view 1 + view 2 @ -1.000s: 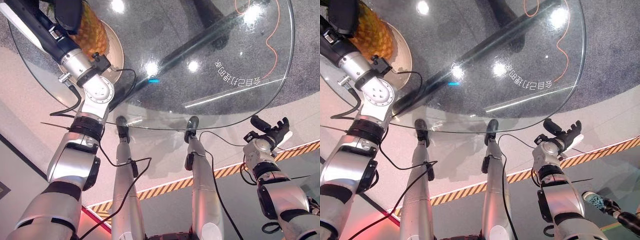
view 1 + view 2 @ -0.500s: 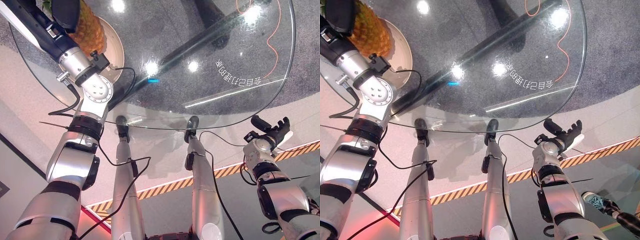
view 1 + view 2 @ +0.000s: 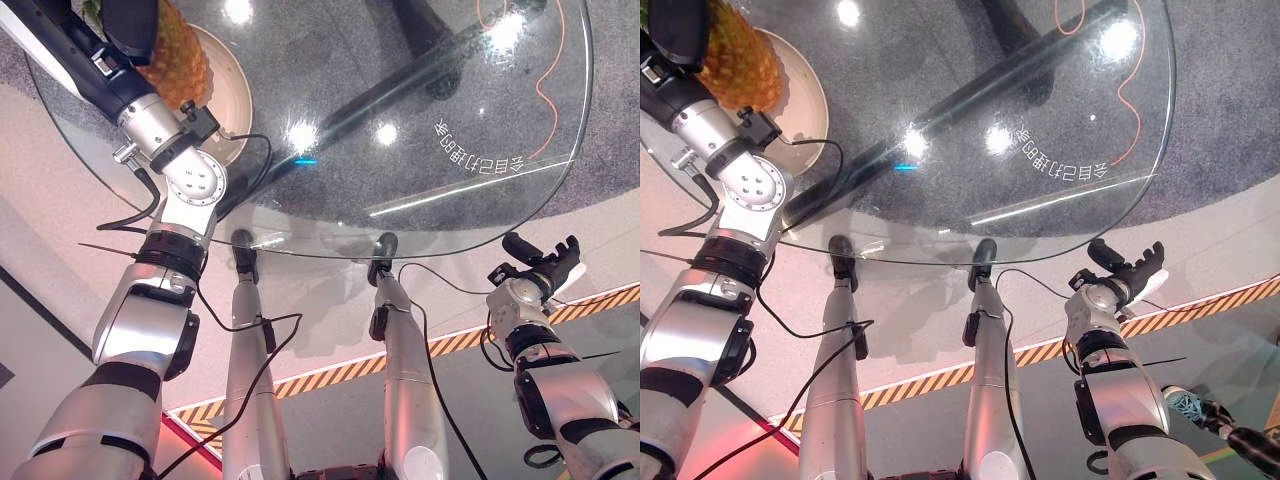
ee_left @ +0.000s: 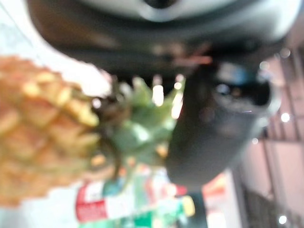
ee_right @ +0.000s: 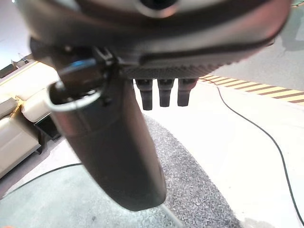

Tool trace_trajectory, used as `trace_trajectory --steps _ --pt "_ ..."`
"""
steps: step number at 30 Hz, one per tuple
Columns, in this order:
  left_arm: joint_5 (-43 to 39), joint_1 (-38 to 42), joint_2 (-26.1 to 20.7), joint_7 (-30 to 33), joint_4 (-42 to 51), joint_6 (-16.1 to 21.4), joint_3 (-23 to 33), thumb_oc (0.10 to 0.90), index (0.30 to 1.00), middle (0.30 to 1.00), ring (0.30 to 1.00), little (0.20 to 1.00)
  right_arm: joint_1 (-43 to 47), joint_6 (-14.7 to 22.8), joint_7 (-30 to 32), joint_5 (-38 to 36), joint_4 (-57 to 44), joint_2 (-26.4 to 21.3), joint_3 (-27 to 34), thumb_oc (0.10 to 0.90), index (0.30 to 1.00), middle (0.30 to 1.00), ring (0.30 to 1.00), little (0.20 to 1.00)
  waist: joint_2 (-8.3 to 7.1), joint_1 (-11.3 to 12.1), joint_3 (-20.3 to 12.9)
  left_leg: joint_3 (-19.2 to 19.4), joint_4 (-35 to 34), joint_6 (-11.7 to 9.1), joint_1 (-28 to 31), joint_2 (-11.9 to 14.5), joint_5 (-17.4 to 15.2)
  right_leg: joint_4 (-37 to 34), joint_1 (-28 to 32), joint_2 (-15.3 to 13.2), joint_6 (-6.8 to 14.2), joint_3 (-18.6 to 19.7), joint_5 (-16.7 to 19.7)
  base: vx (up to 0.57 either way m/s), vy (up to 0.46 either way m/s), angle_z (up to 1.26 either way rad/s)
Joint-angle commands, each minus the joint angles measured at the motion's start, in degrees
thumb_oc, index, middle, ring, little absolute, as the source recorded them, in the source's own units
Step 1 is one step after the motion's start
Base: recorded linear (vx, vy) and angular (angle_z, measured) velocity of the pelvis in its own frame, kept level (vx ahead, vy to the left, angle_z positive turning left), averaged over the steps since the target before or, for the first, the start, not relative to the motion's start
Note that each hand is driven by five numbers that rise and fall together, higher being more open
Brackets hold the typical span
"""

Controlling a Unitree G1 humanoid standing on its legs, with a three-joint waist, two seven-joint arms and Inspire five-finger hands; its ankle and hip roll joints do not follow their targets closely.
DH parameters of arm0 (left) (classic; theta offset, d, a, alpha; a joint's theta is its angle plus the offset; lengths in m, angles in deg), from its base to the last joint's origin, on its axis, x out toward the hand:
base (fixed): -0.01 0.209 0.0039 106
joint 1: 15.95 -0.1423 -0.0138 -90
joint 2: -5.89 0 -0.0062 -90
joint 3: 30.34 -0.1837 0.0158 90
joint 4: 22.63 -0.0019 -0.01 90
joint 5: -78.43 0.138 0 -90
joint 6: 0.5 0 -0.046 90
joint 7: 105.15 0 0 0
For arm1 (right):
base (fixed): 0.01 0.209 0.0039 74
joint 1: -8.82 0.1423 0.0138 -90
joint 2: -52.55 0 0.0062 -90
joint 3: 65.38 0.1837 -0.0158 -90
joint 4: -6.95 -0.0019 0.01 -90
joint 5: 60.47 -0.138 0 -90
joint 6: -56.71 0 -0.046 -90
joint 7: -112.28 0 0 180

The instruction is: Pick up the fruit to the plate

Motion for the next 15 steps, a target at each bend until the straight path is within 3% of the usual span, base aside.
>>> trace_trajectory --steps 1,15 --pt "2.64 3.84 -4.68 -0.14 5.27 6.53 2.76 0.388 0.547 0.547 0.547 0.488 -2.70 3.65 1.86 1.24 -0.21 -1.34 -0.15 0.800 0.900 0.900 0.900 0.900 -2.86 2.45 -1.29 -0.44 9.61 1.62 -1.13 -1.20 -10.65 -2.29 1.40 3.28 -0.74 -0.12 -0.18 0.00 0.000 0.00" --pt "4.41 -1.37 -2.91 -2.68 9.78 7.43 3.83 0.407 0.564 0.564 0.564 0.507 -3.84 4.01 2.74 0.80 -1.21 -0.73 0.61 0.800 0.900 0.900 0.900 0.900 -2.98 4.01 -1.29 -1.54 11.49 1.93 -1.84 -1.34 -11.70 -0.80 1.36 2.96 -0.59 -1.25 -0.72 0.00 -0.012 0.01"
